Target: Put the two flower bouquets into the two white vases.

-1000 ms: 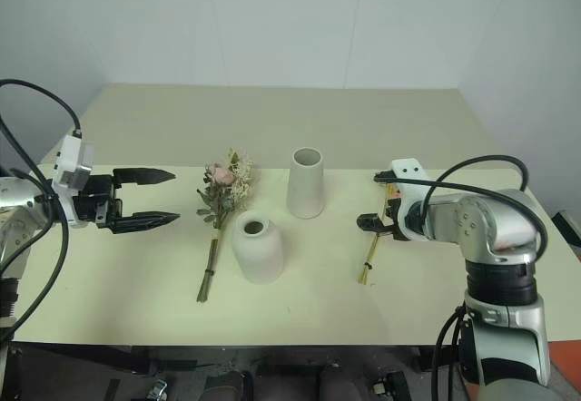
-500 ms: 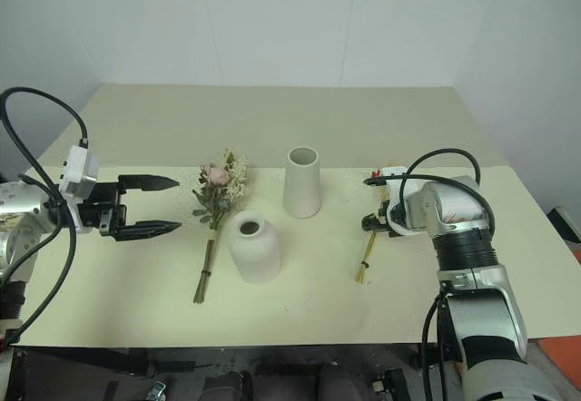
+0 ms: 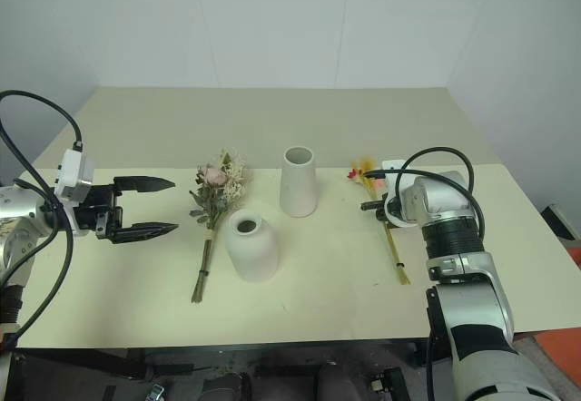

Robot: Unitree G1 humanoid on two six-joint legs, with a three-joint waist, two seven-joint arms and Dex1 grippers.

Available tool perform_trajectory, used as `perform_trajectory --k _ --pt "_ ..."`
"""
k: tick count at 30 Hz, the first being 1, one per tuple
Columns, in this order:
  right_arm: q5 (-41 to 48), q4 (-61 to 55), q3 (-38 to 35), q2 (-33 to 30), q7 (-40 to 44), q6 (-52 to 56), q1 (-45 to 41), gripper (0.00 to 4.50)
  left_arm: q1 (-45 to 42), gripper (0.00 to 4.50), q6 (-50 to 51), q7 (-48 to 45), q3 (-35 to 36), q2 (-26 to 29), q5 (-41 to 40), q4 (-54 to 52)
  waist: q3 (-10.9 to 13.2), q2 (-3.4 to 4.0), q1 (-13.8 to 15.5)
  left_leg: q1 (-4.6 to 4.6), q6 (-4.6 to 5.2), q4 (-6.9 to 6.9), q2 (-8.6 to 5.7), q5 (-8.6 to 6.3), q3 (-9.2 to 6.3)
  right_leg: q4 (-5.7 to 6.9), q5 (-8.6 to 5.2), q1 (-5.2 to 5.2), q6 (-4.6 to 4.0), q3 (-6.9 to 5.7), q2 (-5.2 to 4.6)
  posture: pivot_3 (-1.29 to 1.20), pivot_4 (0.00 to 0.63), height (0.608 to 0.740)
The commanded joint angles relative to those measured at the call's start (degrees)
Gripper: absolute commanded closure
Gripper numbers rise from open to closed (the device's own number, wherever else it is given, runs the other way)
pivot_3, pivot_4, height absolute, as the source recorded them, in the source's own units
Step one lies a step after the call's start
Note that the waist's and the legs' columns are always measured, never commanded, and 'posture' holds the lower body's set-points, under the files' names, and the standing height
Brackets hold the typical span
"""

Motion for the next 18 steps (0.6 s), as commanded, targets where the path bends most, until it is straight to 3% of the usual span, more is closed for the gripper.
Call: perform_trajectory --k 1,4,7,9,12,18 --pt "-3.2 -14.3 -6.2 1.4 -7.0 -14.3 0.2 4.46 -0.1 0.00 -0.9 0.3 2.3 1.3 -0.2 -0.1 0.0 0.04 -0.1 -0.04 0.00 0.00 0.00 0.00 -0.01 0.02 0.00 -0.05 0.01 0.00 0.00 0.00 0.150 0.740" --pt "-2.1 -27.0 -11.1 5.5 -10.7 -25.4 0.8 4.46 0.4 0.00 0.0 0.7 3.2 1.9 -0.9 -0.6 0.1 0.13 -0.3 -0.16 0.00 -0.02 0.01 0.00 -0.01 0.04 0.00 -0.21 0.00 0.02 0.01 0.00 0.150 0.740" --pt "9.3 -39.5 -19.6 12.7 -8.7 -29.3 0.6 4.46 1.5 0.00 0.9 1.3 3.9 2.0 -1.2 -1.5 0.1 0.14 -0.2 -0.18 0.01 -0.13 0.14 -0.01 -0.06 0.04 0.08 -0.25 -0.15 0.02 0.14 0.00 0.150 0.740" --pt "14.1 -44.0 -21.4 16.2 -7.7 -31.4 0.9 4.46 2.0 0.00 1.4 1.7 4.2 1.9 -1.4 -2.0 0.1 0.13 -0.1 -0.18 0.01 -0.19 0.20 -0.01 -0.16 0.01 0.08 -0.22 -0.17 -0.04 0.20 0.00 0.150 0.740" --pt "17.0 -46.1 -20.5 19.6 -6.8 -35.5 1.4 4.46 2.3 0.00 2.3 2.5 4.6 1.7 -1.9 -2.9 0.1 0.13 0.2 -0.16 0.00 -0.16 0.21 -0.01 -0.17 0.01 0.10 -0.14 -0.21 -0.08 0.18 0.00 0.150 0.740" --pt "14.5 -39.3 -14.8 23.5 -3.7 -46.3 1.9 4.46 3.7 0.00 4.7 5.2 5.8 1.8 -2.6 -6.0 0.1 0.14 -0.1 0.02 -0.03 -0.04 0.22 0.05 -0.17 0.07 0.18 -0.02 -0.29 -0.07 0.21 0.00 0.150 0.740"
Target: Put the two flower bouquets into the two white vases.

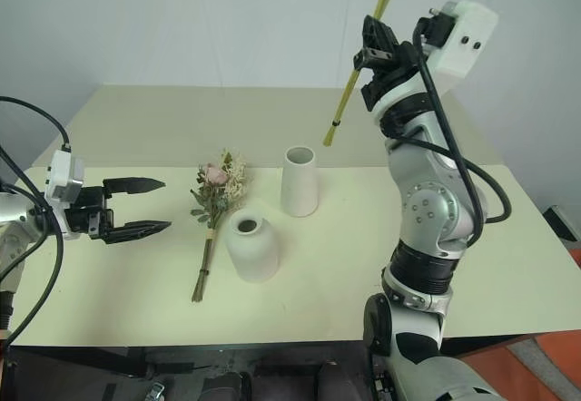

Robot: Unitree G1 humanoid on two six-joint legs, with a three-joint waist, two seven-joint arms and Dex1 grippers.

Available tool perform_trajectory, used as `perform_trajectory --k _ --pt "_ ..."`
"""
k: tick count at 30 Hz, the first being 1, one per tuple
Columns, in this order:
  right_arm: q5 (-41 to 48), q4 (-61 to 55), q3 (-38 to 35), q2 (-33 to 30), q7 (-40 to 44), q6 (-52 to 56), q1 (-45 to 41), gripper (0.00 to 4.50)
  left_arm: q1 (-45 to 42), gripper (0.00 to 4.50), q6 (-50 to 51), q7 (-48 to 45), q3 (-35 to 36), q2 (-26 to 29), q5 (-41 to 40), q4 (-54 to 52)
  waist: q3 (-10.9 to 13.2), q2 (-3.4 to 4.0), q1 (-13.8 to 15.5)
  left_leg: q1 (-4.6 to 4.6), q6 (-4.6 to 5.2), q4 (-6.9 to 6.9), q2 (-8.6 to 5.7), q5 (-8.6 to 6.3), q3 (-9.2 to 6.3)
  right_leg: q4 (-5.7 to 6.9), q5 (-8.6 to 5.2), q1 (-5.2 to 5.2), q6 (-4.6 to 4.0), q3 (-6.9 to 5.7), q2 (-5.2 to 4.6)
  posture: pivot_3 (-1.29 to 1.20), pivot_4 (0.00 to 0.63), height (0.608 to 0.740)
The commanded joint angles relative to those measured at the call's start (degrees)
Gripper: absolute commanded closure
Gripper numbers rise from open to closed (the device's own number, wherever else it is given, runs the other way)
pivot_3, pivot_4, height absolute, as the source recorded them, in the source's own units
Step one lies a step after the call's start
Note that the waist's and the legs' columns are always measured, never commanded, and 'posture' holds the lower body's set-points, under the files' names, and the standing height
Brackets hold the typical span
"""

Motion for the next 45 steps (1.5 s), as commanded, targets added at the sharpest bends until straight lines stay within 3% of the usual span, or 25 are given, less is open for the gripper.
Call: perform_trajectory --k 1,14,21,25,33,34,38,40,42,45 --pt "-2.3 3.6 3.6 0.9 3.0 -8.7 0.2 4.46 0.8 0.00 1.5 1.9 2.7 0.9 -1.7 -3.7 0.0 0.00 -0.1 0.02 0.02 0.00 0.02 0.01 -0.03 0.02 0.00 0.00 0.00 0.00 0.05 0.00 0.150 0.740" --pt "-8.9 27.9 9.8 4.1 10.8 -30.4 -3.0 4.46 7.9 0.00 7.9 7.2 8.2 2.0 -4.9 -13.6 0.0 0.02 -0.2 0.10 0.02 -0.01 0.18 0.03 -0.18 0.48 -0.04 -0.17 -0.38 0.06 0.34 0.00 0.150 0.740" --pt "-10.9 33.2 11.9 3.7 14.5 -36.2 -1.5 4.46 10.7 0.00 10.6 9.5 10.8 2.6 -6.5 -17.6 0.0 0.03 -0.2 0.10 0.02 -0.01 0.18 0.03 -0.19 0.47 -0.05 -0.17 -0.38 0.05 0.33 0.00 0.150 0.740" --pt "-10.7 30.3 13.3 4.3 15.4 -35.4 1.9 3.35 11.7 0.00 11.8 11.1 11.3 2.3 -7.3 -19.0 0.0 0.03 -0.1 0.10 0.02 -0.01 0.18 0.03 -0.19 0.47 -0.05 -0.16 -0.39 0.05 0.34 0.00 0.150 0.740" --pt "-14.4 17.0 17.8 2.6 12.1 -28.5 11.9 0.44 12.5 0.00 19.3 23.8 9.4 -1.5 -7.0 -23.4 0.0 0.03 0.0 0.13 0.01 -0.01 0.18 0.03 -0.21 0.51 -0.10 -0.15 -0.34 0.05 0.34 0.00 0.150 0.740" --pt "-14.5 13.1 17.8 1.0 11.7 -25.5 13.6 0.12 12.4 0.00 23.5 28.1 9.0 -1.8 -6.9 -25.0 0.0 0.03 0.0 0.13 0.00 -0.01 0.18 0.03 -0.21 0.50 -0.10 -0.14 -0.34 0.05 0.33 0.00 0.150 0.740" --pt "-9.4 -4.3 14.3 -8.2 10.2 -4.5 18.1 0.12 13.2 0.00 37.5 44.7 9.3 -4.6 -7.5 -35.9 0.0 0.03 0.6 0.08 -0.03 0.00 0.15 0.05 -0.23 0.47 -0.13 -0.14 -0.28 0.06 0.31 0.00 0.150 0.740" --pt "-3.0 -11.4 10.4 -14.7 11.7 6.3 19.0 0.12 10.0 0.00 47.9 51.6 10.9 -6.7 -12.3 -39.0 0.0 -0.01 0.9 0.09 -0.04 0.00 0.13 0.05 -0.22 0.47 -0.13 -0.12 -0.28 0.08 0.28 0.00 0.150 0.740" --pt "2.8 -16.2 7.2 -23.3 15.5 15.2 19.6 0.12 5.8 0.00 58.4 56.8 11.7 -8.7 -15.9 -40.2 0.1 -0.03 1.3 0.15 -0.04 0.01 0.13 0.05 -0.30 0.49 -0.23 -0.08 -0.12 0.04 0.33 0.00 0.150 0.740" --pt "11.4 -19.9 2.5 -37.0 22.1 27.2 19.5 0.12 -0.5 0.00 74.9 61.6 7.0 -8.0 -15.5 -39.1 0.1 -0.09 1.4 0.40 -0.04 0.00 0.03 0.05 -0.51 0.52 -0.37 0.12 0.08 0.00 0.37 0.00 0.150 0.740"
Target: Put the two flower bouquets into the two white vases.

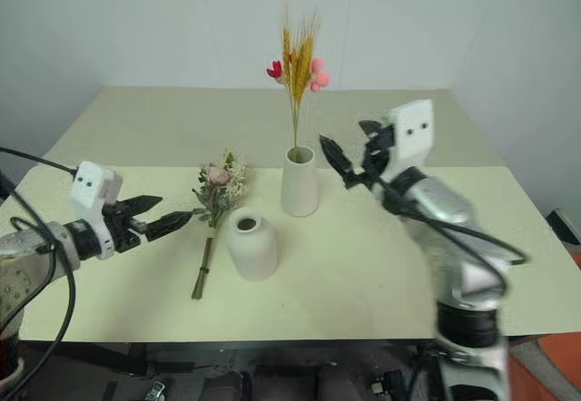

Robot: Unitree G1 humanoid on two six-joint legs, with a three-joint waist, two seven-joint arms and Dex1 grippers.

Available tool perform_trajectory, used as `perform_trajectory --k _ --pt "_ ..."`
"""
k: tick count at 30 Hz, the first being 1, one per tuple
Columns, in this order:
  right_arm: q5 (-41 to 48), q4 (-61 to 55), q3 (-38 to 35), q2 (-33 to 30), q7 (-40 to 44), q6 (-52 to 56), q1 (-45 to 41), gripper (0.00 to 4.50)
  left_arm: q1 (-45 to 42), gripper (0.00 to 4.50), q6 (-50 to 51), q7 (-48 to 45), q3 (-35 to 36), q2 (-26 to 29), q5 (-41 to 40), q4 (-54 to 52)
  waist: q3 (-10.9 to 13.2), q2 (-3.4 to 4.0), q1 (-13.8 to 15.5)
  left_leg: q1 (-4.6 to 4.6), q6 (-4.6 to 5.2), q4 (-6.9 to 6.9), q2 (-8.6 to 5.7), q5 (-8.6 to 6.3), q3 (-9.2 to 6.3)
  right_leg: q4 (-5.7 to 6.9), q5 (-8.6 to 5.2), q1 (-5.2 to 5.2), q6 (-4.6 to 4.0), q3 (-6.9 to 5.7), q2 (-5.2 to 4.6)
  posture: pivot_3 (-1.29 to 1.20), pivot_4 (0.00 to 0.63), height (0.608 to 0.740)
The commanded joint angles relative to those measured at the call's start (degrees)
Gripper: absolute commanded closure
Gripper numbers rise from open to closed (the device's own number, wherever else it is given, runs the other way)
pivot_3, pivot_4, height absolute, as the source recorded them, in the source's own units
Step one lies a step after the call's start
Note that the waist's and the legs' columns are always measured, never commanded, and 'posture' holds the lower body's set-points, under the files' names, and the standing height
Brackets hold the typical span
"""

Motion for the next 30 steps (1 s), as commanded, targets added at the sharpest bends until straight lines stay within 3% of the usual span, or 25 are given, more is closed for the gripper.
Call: perform_trajectory --k 1,4,7,13,18,21,26,30 --pt "10.0 -5.7 -6.0 -11.4 7.5 11.4 -0.6 0.12 -4.7 0.00 15.2 5.5 -3.7 1.7 -1.2 -0.2 0.0 -0.01 -0.1 0.07 0.00 0.00 -0.09 0.00 -0.09 -0.01 -0.05 0.06 -0.08 0.02 -0.01 0.00 0.150 0.740" --pt "18.2 -6.3 -10.4 -20.9 15.7 15.1 0.1 0.12 -6.5 0.00 16.6 10.1 -7.2 0.3 -2.5 5.1 0.1 -0.06 -0.5 0.41 0.00 -0.06 -0.26 -0.01 -0.16 -0.04 -0.21 0.23 -0.35 0.23 0.02 0.00 0.150 0.740" --pt "21.6 -6.7 -13.7 -26.4 19.9 14.5 2.2 0.12 -9.0 0.00 16.6 14.4 -9.0 -3.5 -2.2 10.1 0.2 -0.27 -0.6 0.47 0.00 -0.10 -0.35 -0.01 -0.25 -0.05 -0.21 0.25 -0.35 0.29 0.04 0.00 0.150 0.740" --pt "22.0 -6.9 -15.5 -28.7 18.1 13.7 5.8 0.12 -16.5 0.00 16.4 16.2 -11.9 -11.3 2.8 18.7 0.3 -0.53 -0.1 0.34 -0.01 -0.05 -0.58 -0.01 -0.34 -0.12 -0.17 0.22 -0.30 0.48 0.01 0.00 0.150 0.740" --pt "23.4 -7.9 -16.8 -27.8 14.1 14.3 7.0 0.12 -20.1 0.00 16.0 15.7 -14.9 -14.3 7.5 24.9 0.3 -0.53 0.0 0.06 -0.01 -0.05 -0.69 -0.01 -0.36 -0.31 0.07 0.11 0.13 0.61 -0.03 0.00 0.150 0.740" --pt "24.6 -8.5 -17.7 -28.2 12.4 14.7 7.6 0.08 -22.3 0.52 16.1 15.7 -15.5 -15.4 10.2 28.7 0.3 -0.53 0.2 -0.02 0.00 -0.06 -0.70 -0.01 -0.43 -0.46 0.10 0.10 0.19 0.59 -0.03 0.00 0.150 0.740" --pt "26.0 -8.6 -20.3 -29.4 10.8 15.2 9.6 0.08 -24.3 2.17 16.5 13.5 -16.4 -15.3 12.1 31.9 0.3 -0.53 0.2 -0.06 0.00 -0.06 -0.88 -0.01 -0.47 -0.62 0.16 0.14 0.29 0.64 -0.16 0.00 0.150 0.740" --pt "27.1 -9.2 -25.6 -31.2 13.3 16.0 13.9 0.08 -26.5 3.02 16.6 12.9 -16.4 -14.3 11.3 34.0 0.3 -0.53 0.4 -0.06 0.00 -0.06 -0.97 -0.01 -0.51 -0.68 0.21 0.18 0.37 0.68 -0.21 0.00 0.150 0.740"
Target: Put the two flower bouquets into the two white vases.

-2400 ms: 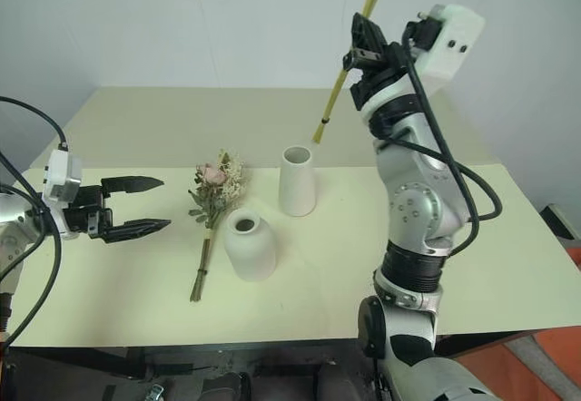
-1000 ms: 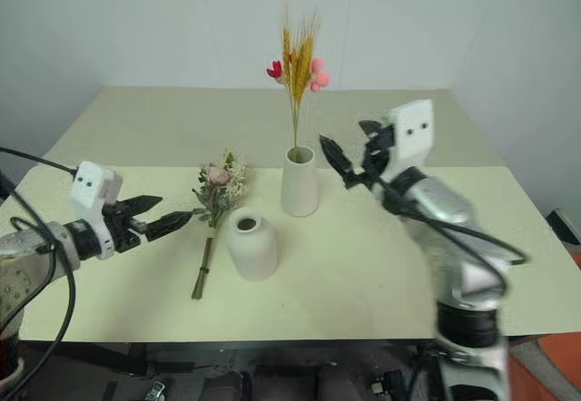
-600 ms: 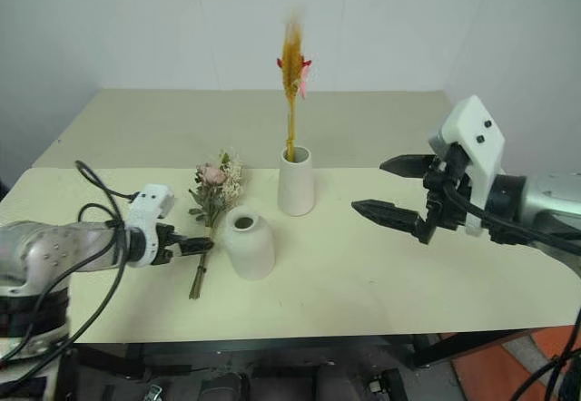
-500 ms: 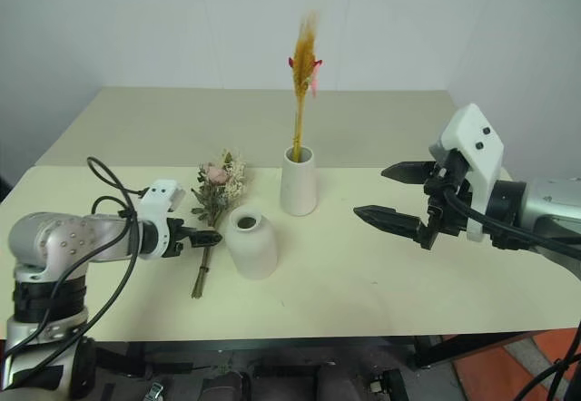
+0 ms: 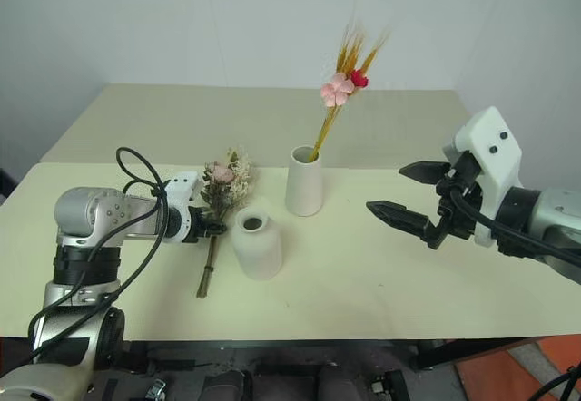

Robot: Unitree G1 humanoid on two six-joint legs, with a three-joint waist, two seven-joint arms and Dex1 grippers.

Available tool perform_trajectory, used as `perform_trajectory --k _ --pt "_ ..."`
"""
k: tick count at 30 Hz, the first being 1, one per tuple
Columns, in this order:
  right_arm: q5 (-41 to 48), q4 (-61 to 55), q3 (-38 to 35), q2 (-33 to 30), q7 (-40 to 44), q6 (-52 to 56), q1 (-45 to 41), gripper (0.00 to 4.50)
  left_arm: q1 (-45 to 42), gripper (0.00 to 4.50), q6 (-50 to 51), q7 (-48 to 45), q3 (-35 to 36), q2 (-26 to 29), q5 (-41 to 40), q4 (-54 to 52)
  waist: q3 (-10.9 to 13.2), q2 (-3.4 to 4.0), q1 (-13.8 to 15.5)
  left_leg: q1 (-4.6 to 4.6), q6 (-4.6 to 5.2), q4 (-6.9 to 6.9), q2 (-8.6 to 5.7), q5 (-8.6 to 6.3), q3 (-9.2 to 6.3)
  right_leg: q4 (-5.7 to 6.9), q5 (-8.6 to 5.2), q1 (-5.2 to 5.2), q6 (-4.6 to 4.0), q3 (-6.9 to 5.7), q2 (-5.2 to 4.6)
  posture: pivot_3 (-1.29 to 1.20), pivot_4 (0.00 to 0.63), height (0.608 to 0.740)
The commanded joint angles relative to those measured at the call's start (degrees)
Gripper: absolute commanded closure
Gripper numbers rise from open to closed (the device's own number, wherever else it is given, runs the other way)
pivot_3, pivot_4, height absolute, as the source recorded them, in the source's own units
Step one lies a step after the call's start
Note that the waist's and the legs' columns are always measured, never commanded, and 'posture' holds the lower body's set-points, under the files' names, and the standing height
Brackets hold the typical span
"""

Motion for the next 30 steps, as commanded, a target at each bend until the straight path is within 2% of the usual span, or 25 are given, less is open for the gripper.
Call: perform_trajectory --k 1,5,10,12,14,17,19,22,25,27,30 --pt "1.6 -1.1 -8.5 -2.6 3.5 0.5 4.1 0.08 -2.3 3.32 0.7 -0.8 -0.1 1.3 -0.8 1.5 0.0 0.00 0.1 -0.01 0.00 0.00 0.00 0.00 -0.02 -0.01 0.00 0.00 0.00 -0.01 0.00 0.00 0.150 0.740" --pt "-1.0 -1.2 -12.0 -3.9 7.9 -2.0 10.3 0.08 -3.0 4.40 0.7 -0.8 0.6 1.9 -1.7 2.7 0.0 0.00 0.1 -0.05 0.00 0.00 -0.01 0.00 -0.05 -0.03 0.00 0.00 0.03 -0.01 0.01 0.00 0.150 0.740" --pt "-2.9 -0.7 -11.7 -3.4 8.4 -4.7 12.7 0.08 -2.7 4.40 0.7 -0.5 0.0 2.0 -1.1 1.6 0.0 0.00 -0.3 -0.02 0.00 0.00 -0.03 0.00 -0.06 -0.01 0.03 -0.01 0.10 0.02 0.01 0.00 0.150 0.740" --pt "-3.1 -1.1 -12.0 -3.0 8.5 -5.3 13.6 0.08 -2.0 4.40 -0.9 -0.2 2.5 0.9 0.0 -2.1 0.0 -0.01 -0.3 -0.01 0.00 0.00 -0.04 0.00 -0.09 0.01 0.05 -0.01 0.11 0.02 0.02 0.00 0.150 0.740" --pt "-3.5 -1.6 -12.7 -2.6 8.9 -6.1 15.0 0.08 -1.0 4.40 -6.0 0.5 5.9 -0.5 0.9 -5.8 0.0 -0.01 -0.2 -0.02 -0.01 0.01 -0.05 0.00 -0.10 0.00 0.06 -0.01 0.12 0.02 0.01 0.00 0.150 0.740" --pt "-5.1 -2.4 -16.4 -0.5 12.5 -9.4 19.3 0.08 0.9 4.40 -21.7 -1.5 14.3 -3.5 -0.3 -11.1 0.0 -0.01 0.1 -0.05 -0.01 0.02 -0.06 0.01 -0.10 -0.06 0.08 0.01 0.13 0.04 0.00 0.00 0.150 0.740" --pt "-6.3 -2.6 -19.0 1.3 16.2 -12.5 23.0 0.08 1.7 4.40 -31.1 -7.5 17.3 -4.0 -2.8 -13.4 0.0 -0.01 0.2 -0.10 -0.01 0.02 -0.05 0.01 -0.10 -0.08 0.08 -0.01 0.12 0.04 0.01 0.00 0.150 0.740" --pt "-8.8 -3.3 -22.0 3.6 24.4 -18.3 29.9 0.08 0.9 4.40 -35.4 -22.4 21.5 -1.7 -12.3 -12.9 0.0 -0.01 0.5 -0.14 -0.01 0.03 -0.06 0.01 -0.09 -0.11 0.07 0.00 0.13 0.05 0.01 0.00 0.150 0.740" --pt "-10.4 -3.4 -23.2 5.7 29.6 -23.2 34.7 0.08 0.2 4.40 -39.2 -34.9 22.5 0.6 -18.0 -9.5 0.0 0.00 0.6 -0.12 -0.01 0.10 -0.07 0.01 -0.08 -0.12 0.04 0.04 0.19 0.02 0.01 0.00 0.150 0.740" --pt "-12.6 -3.4 -22.5 7.1 30.1 -26.2 36.6 0.08 -0.5 4.40 -41.9 -40.7 21.9 0.9 -19.7 -6.5 0.0 0.00 0.8 -0.05 -0.01 0.17 -0.07 0.01 -0.08 -0.11 0.05 0.13 0.20 0.02 0.01 0.00 0.150 0.740" --pt "-14.9 -3.0 -20.5 8.8 27.5 -28.4 37.2 0.08 -4.2 4.40 -44.2 -41.8 22.2 -2.2 -22.6 0.2 0.0 -0.02 1.0 0.35 -0.02 0.27 -0.07 0.00 -0.09 -0.16 -0.14 0.64 -0.12 0.03 0.01 0.00 0.150 0.740"
